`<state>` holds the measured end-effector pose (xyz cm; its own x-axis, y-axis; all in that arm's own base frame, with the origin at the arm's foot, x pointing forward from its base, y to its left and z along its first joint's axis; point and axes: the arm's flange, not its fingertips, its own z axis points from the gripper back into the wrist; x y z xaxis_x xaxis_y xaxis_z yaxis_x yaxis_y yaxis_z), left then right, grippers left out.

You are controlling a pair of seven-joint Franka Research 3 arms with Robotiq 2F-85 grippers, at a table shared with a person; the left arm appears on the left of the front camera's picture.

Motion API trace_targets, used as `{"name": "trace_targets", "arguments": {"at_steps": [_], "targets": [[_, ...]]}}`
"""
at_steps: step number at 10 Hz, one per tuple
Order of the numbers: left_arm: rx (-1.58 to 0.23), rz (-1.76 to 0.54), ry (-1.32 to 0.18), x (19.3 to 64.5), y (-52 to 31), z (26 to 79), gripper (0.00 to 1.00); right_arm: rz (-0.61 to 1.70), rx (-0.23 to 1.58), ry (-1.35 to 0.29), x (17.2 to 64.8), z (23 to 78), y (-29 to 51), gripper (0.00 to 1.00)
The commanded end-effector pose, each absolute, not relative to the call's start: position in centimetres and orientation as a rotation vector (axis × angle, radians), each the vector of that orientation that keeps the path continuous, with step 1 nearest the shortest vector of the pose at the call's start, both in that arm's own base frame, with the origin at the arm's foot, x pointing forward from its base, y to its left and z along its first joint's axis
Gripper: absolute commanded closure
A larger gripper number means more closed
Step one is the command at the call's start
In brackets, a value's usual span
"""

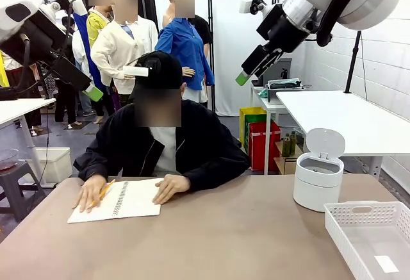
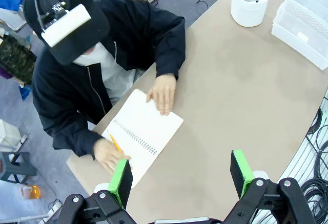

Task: Sort the paper based on its condition.
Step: If a person hands you a paper, place it in the Organizing basket , and if it's crumpled, put it in the Trash can.

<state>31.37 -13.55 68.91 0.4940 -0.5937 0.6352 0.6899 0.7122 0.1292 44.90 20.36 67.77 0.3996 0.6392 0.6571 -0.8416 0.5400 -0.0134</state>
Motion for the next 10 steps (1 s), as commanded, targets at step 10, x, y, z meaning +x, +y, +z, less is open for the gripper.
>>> {"name": "trace_targets", "arguments": {"at_steps": [10], "targets": [[-0.149, -0.781, -0.706, 31.32, -13.49, 68.91, 0.00, 0.963, 0.330, -0.635, 44.16, 68.20, 20.31, 0.00]]}}
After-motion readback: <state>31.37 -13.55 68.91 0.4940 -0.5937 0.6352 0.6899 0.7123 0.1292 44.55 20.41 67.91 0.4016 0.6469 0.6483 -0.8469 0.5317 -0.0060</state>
